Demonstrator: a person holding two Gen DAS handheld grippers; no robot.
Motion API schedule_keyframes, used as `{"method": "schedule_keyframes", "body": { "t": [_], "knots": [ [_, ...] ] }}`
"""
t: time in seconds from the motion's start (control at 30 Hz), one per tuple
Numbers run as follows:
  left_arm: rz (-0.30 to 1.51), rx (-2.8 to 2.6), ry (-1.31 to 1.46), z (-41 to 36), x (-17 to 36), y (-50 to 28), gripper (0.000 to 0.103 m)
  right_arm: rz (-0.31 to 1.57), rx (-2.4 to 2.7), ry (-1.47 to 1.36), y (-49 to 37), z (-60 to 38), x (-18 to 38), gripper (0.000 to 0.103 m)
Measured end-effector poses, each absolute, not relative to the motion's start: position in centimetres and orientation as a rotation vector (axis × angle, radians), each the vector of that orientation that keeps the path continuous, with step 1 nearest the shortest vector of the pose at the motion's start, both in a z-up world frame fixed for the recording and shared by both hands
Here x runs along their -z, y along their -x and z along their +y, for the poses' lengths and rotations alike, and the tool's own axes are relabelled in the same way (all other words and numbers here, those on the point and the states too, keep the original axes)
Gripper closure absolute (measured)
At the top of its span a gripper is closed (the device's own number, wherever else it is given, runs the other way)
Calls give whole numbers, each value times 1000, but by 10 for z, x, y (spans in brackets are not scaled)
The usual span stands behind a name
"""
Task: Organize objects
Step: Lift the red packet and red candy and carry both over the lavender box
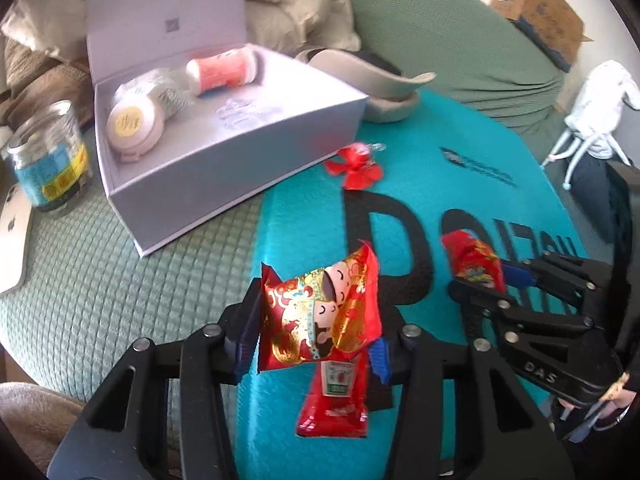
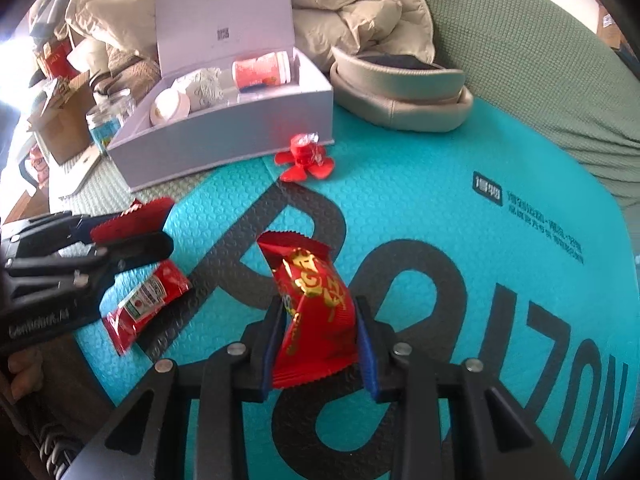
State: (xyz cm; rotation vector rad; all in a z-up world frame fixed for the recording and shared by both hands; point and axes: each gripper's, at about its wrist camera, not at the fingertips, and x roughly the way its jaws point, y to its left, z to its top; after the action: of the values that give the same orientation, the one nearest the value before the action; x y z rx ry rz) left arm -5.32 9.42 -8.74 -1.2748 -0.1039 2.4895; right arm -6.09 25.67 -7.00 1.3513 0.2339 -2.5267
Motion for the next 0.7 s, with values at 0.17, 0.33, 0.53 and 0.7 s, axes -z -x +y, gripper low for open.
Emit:
{"method": "schedule_keyframes", "body": {
  "t": [0.17,0.33,0.53,0.7],
  "knots": [
    [-69,-2514,1270,91,72,49,59,214,2525,-1313,59,252,57,69],
    [-115,-2501,1290,80,54,45,59,202,2533,-1275,59,244,38,69],
    [-91,-2513,1248,73,28,37,59,236,2567,-1215,54,231,9,69],
    [-74,-2531,1195,62,6,32,59,242,2582,-1181,43,221,-11,69]
  ]
}}
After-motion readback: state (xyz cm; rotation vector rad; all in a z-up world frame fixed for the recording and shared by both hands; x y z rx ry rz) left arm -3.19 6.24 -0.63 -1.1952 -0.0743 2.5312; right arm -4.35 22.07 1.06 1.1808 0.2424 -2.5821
